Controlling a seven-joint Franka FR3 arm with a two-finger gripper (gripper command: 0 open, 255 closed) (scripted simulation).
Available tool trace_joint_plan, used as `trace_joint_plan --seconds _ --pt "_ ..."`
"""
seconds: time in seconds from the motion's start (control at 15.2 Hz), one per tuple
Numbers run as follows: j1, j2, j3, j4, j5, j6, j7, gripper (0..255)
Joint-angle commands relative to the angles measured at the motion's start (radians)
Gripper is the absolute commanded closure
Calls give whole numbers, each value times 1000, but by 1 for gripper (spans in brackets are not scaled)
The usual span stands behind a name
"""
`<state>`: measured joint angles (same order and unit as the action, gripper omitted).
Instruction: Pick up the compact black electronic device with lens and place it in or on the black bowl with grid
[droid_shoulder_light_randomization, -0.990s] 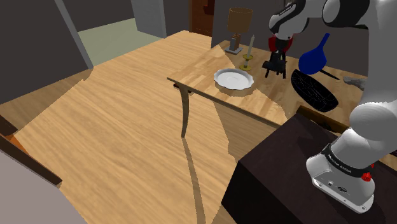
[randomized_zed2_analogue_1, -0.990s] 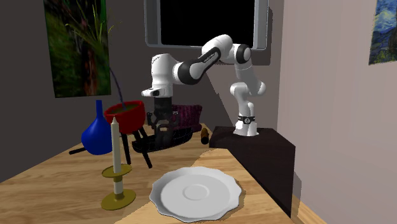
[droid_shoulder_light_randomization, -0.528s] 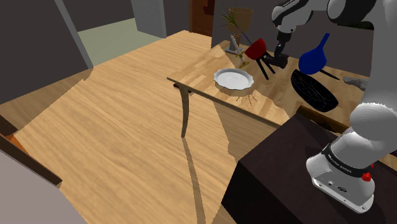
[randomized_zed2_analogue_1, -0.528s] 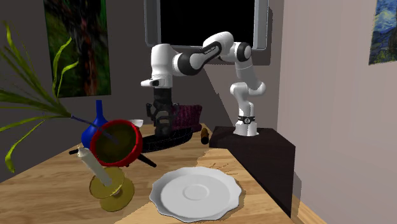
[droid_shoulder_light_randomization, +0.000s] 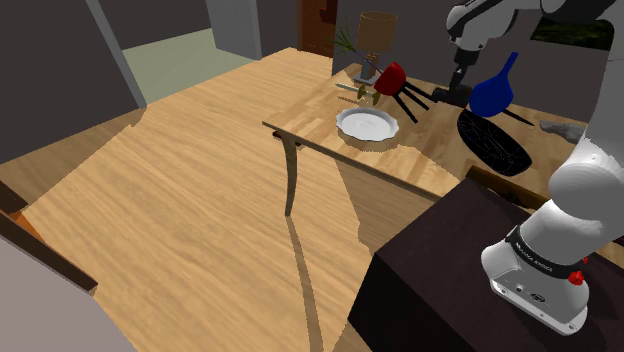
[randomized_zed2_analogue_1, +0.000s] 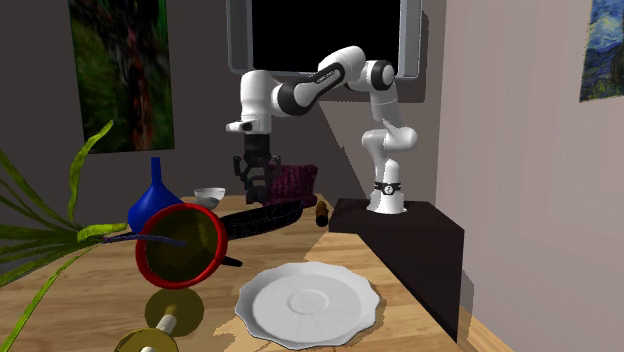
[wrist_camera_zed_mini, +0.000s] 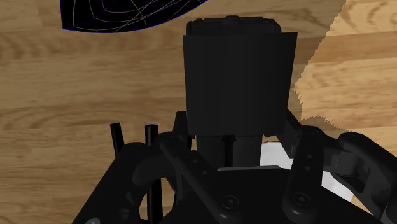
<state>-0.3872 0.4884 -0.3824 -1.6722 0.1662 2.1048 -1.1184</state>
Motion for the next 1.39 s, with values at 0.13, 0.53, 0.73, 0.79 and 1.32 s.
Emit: trace_joint_plan --seconds 0.13,0.53,0.73,0.79,1.32 --pt "-34 -74 -29 -112 -14 41 -72 255" --pt "-94 -158 -75 -235 -33 85 -181 255" --pt "-129 -189 -99 -279 -41 100 -239 255" --pt "-141 -198 -107 -292 -43 104 -259 255" --pt "-168 -150 -100 -332 -8 187 -304 255"
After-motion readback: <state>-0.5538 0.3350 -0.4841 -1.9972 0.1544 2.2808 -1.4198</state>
